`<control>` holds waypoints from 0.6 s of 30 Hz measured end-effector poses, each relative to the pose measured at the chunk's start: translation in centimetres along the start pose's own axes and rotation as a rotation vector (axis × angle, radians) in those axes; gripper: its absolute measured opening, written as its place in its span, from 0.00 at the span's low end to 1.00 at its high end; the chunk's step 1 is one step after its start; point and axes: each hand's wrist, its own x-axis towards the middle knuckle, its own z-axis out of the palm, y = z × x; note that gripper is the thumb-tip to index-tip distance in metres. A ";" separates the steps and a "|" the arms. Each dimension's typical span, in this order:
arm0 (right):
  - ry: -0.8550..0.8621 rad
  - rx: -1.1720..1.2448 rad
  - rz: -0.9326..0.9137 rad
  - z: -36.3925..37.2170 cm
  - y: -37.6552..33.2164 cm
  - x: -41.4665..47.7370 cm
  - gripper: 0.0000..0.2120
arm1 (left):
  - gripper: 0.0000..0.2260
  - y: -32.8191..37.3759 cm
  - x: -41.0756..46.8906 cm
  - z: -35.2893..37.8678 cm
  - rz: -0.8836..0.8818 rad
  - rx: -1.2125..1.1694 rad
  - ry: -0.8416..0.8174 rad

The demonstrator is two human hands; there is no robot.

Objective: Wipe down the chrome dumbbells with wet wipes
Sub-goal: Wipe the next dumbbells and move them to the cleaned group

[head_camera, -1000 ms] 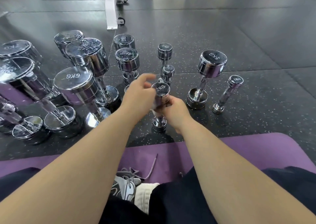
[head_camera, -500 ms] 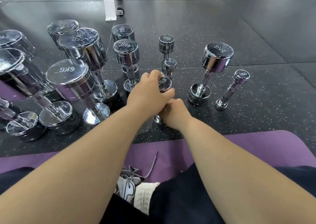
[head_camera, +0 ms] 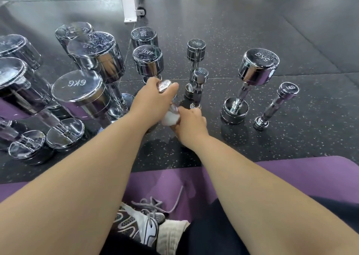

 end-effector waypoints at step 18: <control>-0.286 -0.372 0.118 -4.2 3.8 -2.9 0.21 | 0.15 -2.2 -1.9 4.7 -0.511 -0.366 -0.207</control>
